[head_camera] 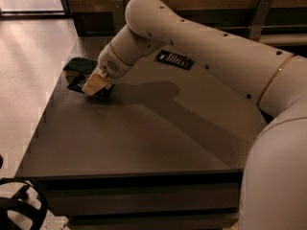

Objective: Move rxbar blueberry near sponge

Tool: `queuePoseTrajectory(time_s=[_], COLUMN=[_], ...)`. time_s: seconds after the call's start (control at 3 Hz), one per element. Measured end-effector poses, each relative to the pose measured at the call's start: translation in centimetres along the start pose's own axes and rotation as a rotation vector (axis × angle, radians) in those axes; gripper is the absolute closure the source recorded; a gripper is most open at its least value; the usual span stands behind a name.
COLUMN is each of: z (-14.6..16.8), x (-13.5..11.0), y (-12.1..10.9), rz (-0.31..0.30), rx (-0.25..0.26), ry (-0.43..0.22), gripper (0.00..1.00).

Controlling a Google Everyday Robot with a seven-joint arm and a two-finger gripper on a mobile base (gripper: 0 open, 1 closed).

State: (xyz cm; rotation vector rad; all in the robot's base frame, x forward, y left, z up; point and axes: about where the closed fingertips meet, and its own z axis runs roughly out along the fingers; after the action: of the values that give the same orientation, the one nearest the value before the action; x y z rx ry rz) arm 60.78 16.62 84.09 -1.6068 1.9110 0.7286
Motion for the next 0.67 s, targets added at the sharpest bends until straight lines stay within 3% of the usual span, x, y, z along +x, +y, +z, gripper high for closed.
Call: queuePoseTrajectory(time_s=[0.33, 0.67], z=[0.08, 0.28], x=[0.10, 0.07], y=[0.00, 0.11], rz=[0.004, 0.003], rx=[-0.001, -0.005], ry=[0.000, 0.001], gripper=[0.82, 0.58])
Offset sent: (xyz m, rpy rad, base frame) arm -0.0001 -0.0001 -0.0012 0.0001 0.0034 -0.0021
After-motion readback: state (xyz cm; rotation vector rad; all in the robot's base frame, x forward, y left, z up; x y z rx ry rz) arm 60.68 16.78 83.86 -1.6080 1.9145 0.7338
